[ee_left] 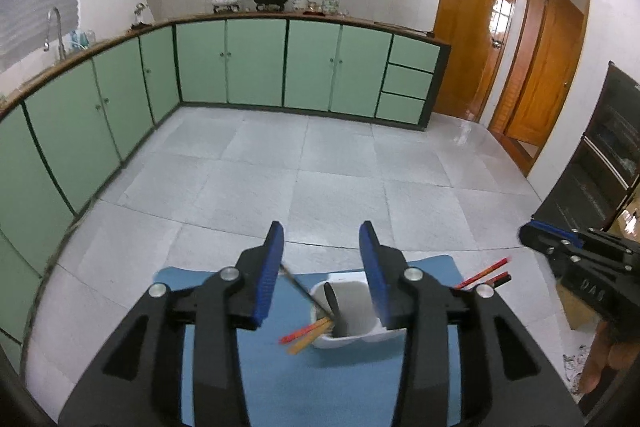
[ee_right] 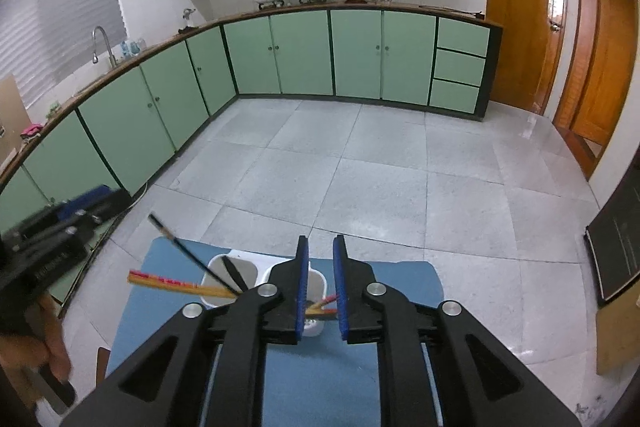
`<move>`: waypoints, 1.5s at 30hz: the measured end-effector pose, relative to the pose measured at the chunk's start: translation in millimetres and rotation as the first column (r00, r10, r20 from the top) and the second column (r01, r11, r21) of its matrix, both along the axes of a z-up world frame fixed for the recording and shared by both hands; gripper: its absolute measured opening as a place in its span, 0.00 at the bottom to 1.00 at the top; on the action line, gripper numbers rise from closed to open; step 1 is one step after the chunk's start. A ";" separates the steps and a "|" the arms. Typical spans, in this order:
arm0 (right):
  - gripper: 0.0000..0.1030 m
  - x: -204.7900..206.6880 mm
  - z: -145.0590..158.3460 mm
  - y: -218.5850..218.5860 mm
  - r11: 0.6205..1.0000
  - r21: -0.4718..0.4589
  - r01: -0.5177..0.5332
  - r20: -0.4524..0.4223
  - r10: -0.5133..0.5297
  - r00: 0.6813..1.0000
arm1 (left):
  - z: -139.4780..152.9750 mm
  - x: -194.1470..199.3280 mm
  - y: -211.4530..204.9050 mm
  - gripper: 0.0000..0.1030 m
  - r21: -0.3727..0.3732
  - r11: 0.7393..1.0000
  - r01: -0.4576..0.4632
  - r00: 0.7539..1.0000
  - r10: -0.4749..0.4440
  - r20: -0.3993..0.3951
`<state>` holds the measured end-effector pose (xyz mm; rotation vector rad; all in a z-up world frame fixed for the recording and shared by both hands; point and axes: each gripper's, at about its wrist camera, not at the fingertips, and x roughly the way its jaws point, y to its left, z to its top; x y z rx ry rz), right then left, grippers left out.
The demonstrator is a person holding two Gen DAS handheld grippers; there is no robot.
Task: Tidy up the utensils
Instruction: 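Lower the chopsticks into the holder and open both tools, then move both tools back to the last two chopsticks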
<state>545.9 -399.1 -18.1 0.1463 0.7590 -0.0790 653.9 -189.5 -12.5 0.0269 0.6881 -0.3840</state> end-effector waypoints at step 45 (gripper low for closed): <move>0.37 -353.0 -248.9 188.2 0.989 -0.025 -0.146 0.036 0.147 0.988 | -214.7 -358.2 184.6 0.80 0.084 0.995 -0.057 0.998 0.058 -0.011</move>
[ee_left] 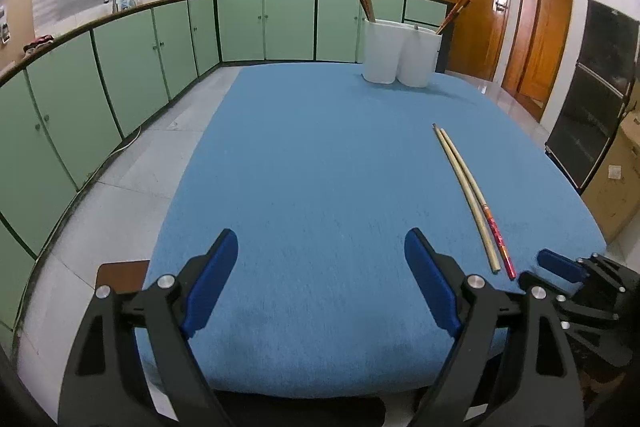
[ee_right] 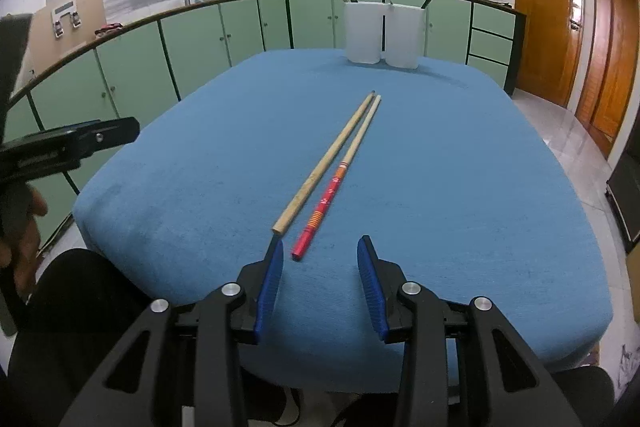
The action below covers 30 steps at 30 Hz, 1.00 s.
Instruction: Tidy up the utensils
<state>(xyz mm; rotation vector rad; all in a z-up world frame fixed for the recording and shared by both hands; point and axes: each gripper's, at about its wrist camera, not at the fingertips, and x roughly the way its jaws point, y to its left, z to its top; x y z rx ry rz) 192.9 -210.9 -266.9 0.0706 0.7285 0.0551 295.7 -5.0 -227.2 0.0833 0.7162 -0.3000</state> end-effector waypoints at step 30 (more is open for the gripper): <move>0.06 1.1 -16.2 -103.6 0.979 -0.042 0.200 -0.006 -0.201 0.980 | -36.3 -44.7 -99.7 0.80 -0.047 0.992 0.116 0.993 -0.117 -0.030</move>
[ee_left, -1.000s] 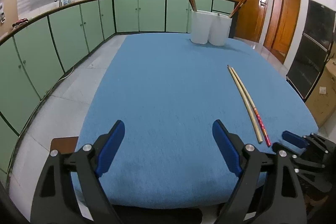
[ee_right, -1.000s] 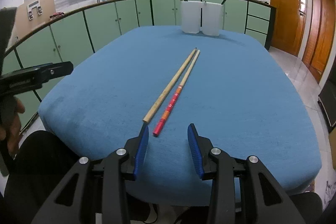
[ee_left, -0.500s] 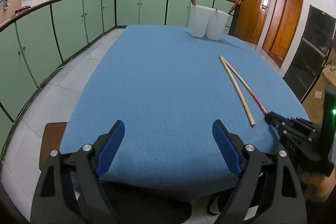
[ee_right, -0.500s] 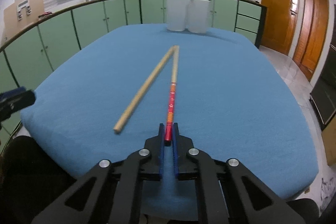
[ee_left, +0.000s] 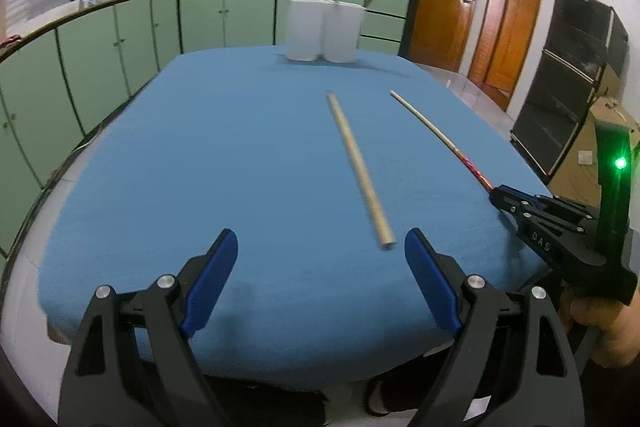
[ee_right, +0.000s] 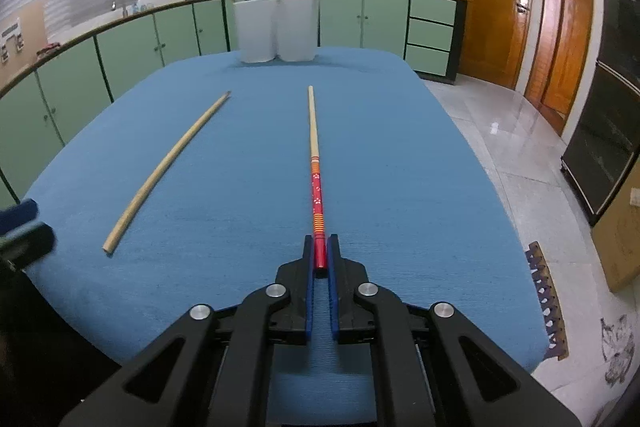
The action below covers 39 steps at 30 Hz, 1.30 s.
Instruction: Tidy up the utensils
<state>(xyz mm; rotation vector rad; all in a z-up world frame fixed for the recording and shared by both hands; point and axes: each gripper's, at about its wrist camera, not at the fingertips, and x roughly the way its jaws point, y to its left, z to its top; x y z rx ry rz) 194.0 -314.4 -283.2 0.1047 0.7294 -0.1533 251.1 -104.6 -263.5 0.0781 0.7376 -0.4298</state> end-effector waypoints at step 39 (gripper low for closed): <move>0.13 -11.4 -1.8 25.3 0.990 0.031 -0.135 0.021 0.135 0.991 | -21.2 12.7 8.2 0.29 0.031 0.994 -0.105 0.994 0.105 -0.014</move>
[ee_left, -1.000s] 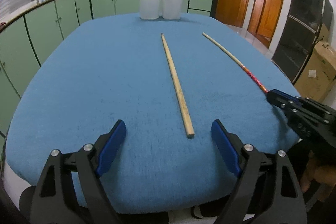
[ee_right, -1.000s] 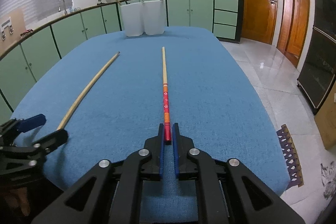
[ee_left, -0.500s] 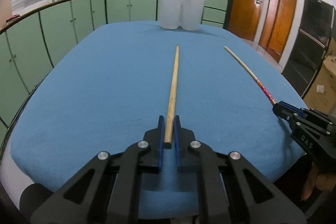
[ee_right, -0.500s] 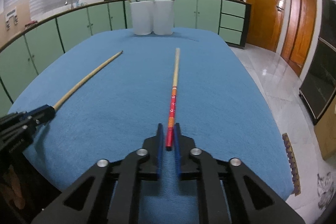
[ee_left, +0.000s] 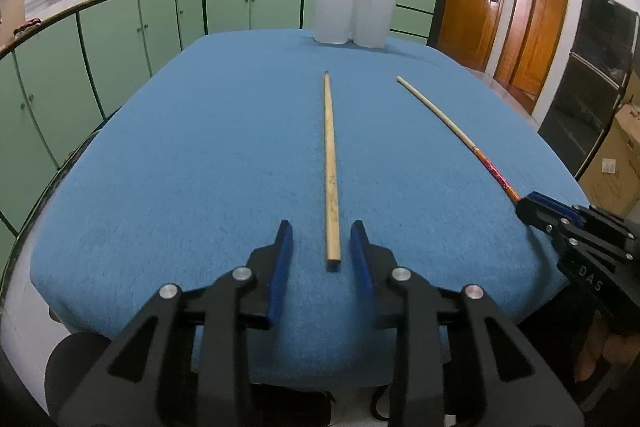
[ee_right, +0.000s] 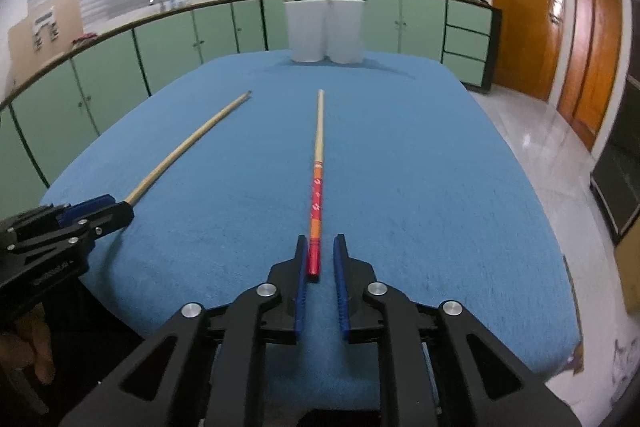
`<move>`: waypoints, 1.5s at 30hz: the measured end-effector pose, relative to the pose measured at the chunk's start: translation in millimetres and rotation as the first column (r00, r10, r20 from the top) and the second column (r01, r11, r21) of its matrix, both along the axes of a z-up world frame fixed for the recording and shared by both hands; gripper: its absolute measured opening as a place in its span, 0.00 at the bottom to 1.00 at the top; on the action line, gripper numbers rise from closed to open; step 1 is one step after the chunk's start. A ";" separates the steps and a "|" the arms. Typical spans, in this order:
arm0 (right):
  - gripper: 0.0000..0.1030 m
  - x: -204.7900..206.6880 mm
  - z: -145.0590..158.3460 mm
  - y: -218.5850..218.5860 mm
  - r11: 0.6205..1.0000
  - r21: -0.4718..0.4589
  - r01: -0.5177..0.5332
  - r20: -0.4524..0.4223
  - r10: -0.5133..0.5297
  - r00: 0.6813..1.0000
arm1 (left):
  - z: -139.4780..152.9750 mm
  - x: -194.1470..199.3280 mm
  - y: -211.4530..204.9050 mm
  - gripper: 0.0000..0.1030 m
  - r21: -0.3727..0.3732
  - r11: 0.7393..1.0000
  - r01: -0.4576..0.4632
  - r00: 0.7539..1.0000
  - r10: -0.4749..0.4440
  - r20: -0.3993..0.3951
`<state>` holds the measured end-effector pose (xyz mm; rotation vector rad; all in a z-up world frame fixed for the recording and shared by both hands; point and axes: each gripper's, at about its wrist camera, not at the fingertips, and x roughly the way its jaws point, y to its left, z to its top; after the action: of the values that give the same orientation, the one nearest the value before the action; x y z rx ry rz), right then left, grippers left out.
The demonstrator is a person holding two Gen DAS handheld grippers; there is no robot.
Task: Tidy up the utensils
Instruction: 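Grasp the plain wooden chopstick with the left tool, then lift both chopsticks and carry them to the white holder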
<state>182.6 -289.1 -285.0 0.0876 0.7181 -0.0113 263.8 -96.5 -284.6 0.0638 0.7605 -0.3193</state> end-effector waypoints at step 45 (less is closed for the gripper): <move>0.06 -38.1 178.2 4.3 0.992 -0.059 -0.115 0.126 0.121 0.985 | 181.9 -54.1 16.1 0.06 -0.036 0.994 0.101 0.977 -0.092 0.191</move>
<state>144.5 -284.8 -106.7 -0.0042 0.5920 0.0886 209.6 -80.4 -102.7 0.0869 0.5625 -0.4169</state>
